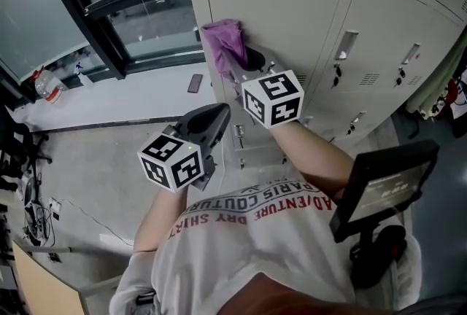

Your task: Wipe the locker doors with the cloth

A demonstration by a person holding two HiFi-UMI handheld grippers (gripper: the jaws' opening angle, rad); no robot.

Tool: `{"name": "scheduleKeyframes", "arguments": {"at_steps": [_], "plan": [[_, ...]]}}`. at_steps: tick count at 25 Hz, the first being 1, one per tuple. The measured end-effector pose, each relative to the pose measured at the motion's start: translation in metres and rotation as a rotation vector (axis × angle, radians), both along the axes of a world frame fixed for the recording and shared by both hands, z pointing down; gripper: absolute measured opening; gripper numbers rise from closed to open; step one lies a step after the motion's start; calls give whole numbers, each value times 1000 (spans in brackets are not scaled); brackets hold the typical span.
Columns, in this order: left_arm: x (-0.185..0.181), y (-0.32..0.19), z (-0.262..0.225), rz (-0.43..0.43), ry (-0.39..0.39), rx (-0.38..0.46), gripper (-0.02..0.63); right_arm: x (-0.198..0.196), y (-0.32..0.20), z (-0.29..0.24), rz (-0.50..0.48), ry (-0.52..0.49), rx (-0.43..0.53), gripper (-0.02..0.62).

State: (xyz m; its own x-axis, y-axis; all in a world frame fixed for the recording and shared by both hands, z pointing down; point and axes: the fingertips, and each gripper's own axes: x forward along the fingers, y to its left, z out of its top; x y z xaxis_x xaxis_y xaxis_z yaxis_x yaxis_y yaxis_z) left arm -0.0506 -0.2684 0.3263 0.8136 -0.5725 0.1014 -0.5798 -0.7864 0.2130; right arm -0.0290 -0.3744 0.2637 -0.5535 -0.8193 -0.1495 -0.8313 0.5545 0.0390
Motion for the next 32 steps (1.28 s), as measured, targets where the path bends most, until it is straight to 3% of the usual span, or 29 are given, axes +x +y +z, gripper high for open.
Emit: {"name": "scheduleKeyframes", "arguments": {"at_steps": [10, 32], "plan": [[16, 7, -4, 25, -6, 6, 2, 44, 1, 0, 81, -22, -14, 72], [54, 29, 1, 72, -34, -1, 2, 231, 18, 21, 405, -115, -41, 72]]}}
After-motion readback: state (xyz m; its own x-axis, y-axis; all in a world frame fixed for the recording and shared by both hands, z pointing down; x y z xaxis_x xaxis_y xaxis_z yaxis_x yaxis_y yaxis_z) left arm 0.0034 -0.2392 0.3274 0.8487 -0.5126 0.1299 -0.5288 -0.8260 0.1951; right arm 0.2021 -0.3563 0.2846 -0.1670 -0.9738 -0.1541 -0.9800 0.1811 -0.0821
